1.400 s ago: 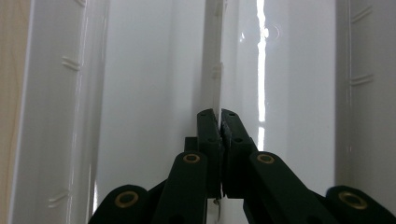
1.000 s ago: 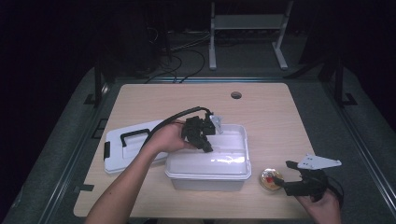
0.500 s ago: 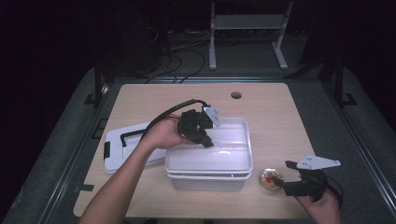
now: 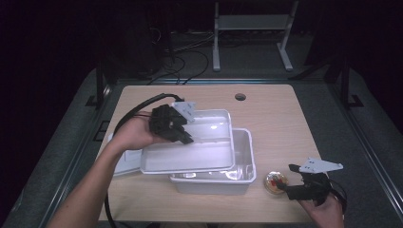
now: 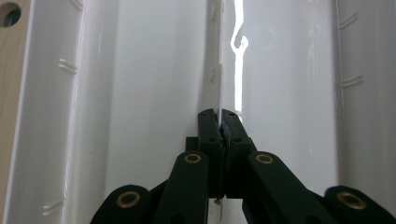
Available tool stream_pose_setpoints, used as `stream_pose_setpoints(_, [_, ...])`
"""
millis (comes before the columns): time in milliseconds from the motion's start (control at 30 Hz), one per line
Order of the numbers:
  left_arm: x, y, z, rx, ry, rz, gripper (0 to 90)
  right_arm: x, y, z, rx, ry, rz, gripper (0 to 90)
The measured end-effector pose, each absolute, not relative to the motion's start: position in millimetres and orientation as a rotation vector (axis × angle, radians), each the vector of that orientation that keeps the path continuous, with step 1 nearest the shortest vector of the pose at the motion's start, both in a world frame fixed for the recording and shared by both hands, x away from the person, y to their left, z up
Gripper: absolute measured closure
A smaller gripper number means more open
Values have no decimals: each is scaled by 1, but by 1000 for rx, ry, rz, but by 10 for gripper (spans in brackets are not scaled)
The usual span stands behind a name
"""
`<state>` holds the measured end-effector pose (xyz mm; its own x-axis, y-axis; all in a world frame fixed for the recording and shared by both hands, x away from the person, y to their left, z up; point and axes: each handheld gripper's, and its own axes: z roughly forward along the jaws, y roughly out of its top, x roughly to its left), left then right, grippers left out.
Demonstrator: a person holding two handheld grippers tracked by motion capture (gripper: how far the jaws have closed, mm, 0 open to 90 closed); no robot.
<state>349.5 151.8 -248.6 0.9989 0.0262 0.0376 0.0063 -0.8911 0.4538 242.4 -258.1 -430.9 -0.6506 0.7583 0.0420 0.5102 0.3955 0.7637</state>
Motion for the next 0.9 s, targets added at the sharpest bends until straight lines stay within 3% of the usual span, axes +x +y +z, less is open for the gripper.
stream_pose_setpoints(333, [348,227,-247,2649,185,86,891,243,-259,-432,1112,2346,1105,193])
stream_pose_setpoints(900, [338,311,-265,2624,358,131,891,243,-259,-433,1123,2344,1094,192])
